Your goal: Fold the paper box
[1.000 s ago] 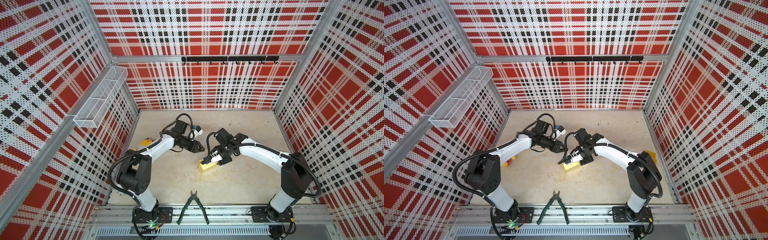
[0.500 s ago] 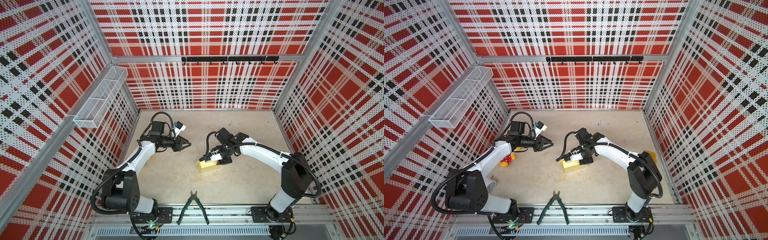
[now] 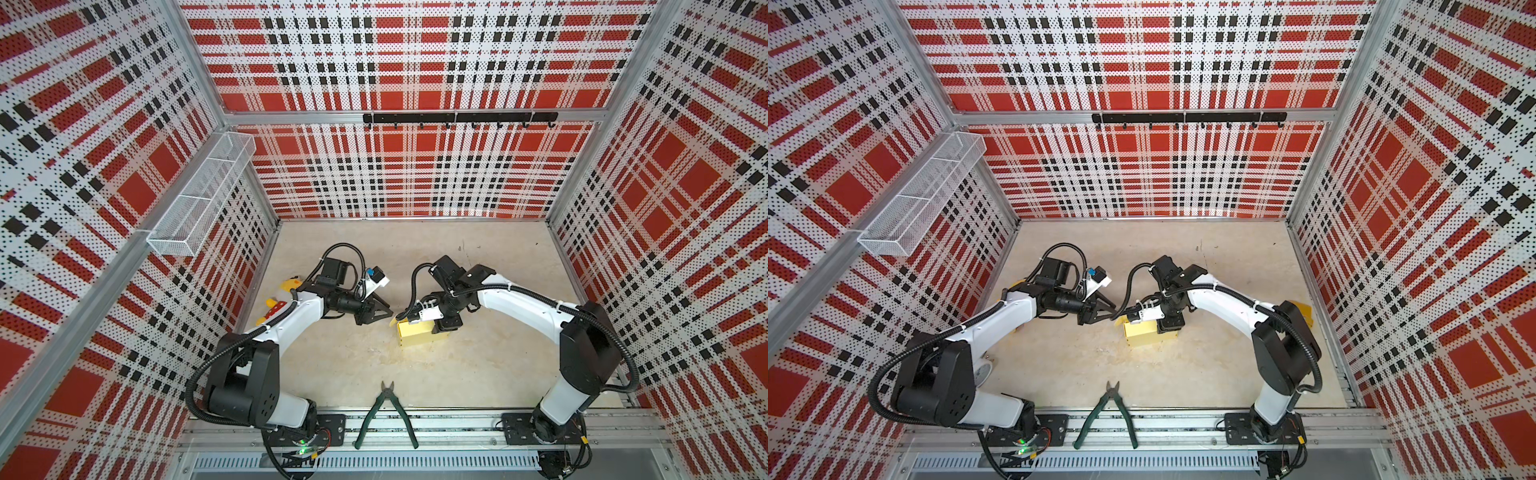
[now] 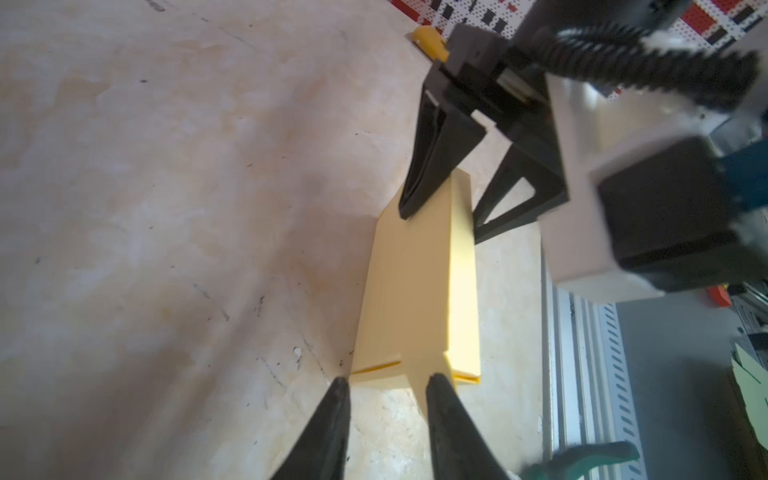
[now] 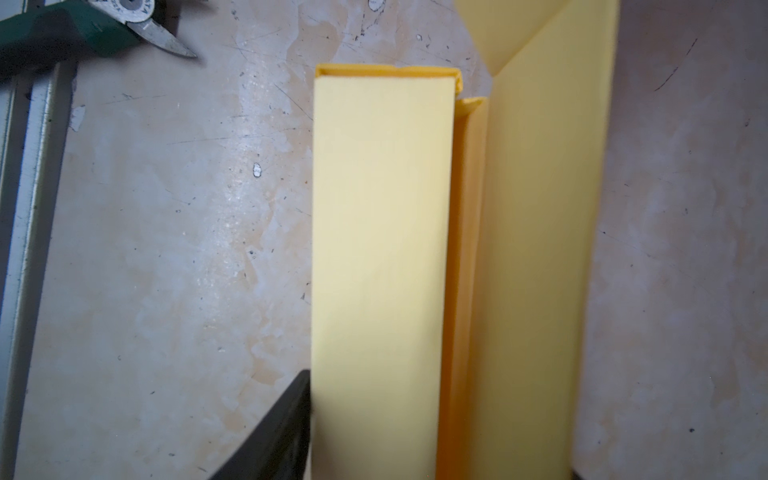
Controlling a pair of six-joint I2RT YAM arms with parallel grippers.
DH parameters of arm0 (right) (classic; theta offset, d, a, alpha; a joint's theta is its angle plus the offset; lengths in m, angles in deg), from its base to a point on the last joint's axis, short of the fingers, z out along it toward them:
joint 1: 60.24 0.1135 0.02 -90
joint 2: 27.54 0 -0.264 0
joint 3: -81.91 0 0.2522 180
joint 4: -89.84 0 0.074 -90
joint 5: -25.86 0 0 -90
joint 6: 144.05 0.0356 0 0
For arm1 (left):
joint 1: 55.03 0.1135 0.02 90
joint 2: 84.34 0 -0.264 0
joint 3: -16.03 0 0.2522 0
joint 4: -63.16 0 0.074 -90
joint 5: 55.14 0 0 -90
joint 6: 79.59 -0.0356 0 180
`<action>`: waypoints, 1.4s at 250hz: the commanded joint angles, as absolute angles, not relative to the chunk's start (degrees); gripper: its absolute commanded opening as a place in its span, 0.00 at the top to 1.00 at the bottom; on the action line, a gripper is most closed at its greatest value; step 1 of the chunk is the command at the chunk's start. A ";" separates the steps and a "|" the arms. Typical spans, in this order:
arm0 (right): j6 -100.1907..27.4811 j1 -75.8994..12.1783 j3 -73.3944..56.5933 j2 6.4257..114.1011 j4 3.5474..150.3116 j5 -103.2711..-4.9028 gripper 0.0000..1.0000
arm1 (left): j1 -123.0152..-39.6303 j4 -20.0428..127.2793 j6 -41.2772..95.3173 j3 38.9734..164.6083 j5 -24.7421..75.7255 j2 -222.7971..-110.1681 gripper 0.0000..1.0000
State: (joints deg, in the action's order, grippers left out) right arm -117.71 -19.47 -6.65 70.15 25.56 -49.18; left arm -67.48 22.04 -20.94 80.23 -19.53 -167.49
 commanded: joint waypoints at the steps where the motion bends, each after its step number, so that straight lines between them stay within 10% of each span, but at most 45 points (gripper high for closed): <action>1: -118.22 -19.99 -7.87 70.64 26.03 -47.99 0.38 | -66.45 24.20 -21.69 79.48 -18.13 -165.73 0.65; 207: -117.80 -20.81 -8.90 72.57 26.00 -47.43 0.39 | -74.98 21.05 -21.33 83.74 -18.66 -170.29 0.71; 350: -118.43 -21.04 -10.28 72.45 24.61 -45.68 0.33 | -72.00 2.03 -60.81 90.95 -14.45 -171.50 0.57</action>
